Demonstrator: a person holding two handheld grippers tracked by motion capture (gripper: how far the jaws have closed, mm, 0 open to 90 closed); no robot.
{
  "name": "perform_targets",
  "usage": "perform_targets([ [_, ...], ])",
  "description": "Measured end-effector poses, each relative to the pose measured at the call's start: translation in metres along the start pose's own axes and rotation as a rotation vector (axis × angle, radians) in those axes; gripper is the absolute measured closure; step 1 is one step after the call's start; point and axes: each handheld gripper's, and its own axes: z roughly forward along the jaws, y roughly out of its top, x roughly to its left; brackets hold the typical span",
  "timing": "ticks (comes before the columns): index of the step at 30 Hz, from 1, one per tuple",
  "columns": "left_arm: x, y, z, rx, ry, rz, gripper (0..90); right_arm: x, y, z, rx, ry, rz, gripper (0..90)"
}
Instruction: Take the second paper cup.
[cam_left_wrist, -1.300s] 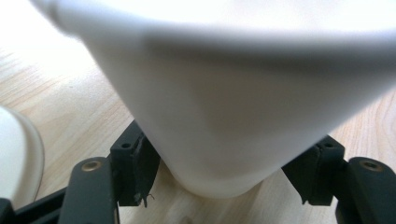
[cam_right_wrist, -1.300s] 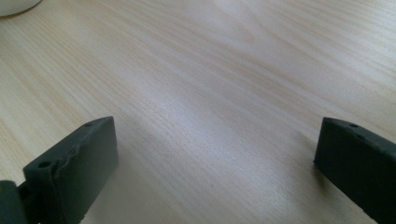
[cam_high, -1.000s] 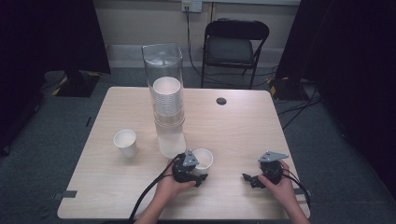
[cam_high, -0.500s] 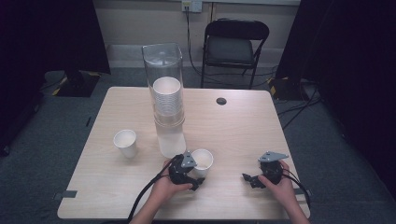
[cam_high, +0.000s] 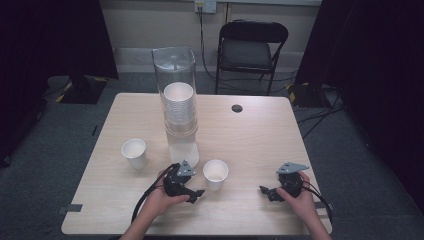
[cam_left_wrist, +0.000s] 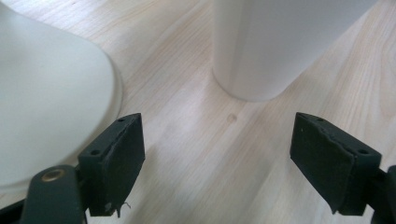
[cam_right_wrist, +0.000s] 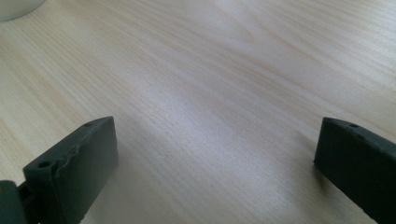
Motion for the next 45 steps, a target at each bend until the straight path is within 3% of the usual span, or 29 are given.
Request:
perform_targets([
  [10,0.006,-0.008,-0.017,0.017,0.011,-0.009,17.9,0.0,0.0,0.0,0.001,0.001,0.001,0.0],
  [13,0.009,-0.012,-0.023,-0.012,0.016,-0.032,17.9,0.0,0.0,0.0,0.0,0.0,0.0,0.0],
  [28,0.022,-0.04,-0.046,-0.035,0.038,-0.071,18.0,0.0,0.0,0.0,0.0,0.0,0.0,0.0],
  [29,0.023,-0.042,-0.047,-0.031,0.042,-0.06,18.0,0.0,0.0,0.0,0.0,0.0,0.0,0.0],
  [30,0.023,-0.044,-0.047,-0.034,0.034,-0.077,18.0,0.0,0.0,0.0,0.001,0.001,0.001,0.0],
  [32,0.024,-0.047,-0.05,-0.027,0.048,-0.065,18.0,0.0,0.0,0.0,0.001,0.001,0.001,0.0],
  [34,0.025,-0.051,-0.051,-0.034,0.04,-0.089,18.0,0.0,0.0,0.0,0.001,0.001,0.001,0.0],
  [39,0.031,-0.058,-0.058,-0.034,0.057,-0.089,18.0,0.0,0.0,0.0,0.0,0.0,0.0,0.0],
  [45,0.038,-0.071,-0.067,-0.036,0.072,-0.121,18.0,0.0,0.0,0.0,0.0,0.0,0.0,0.0],
])
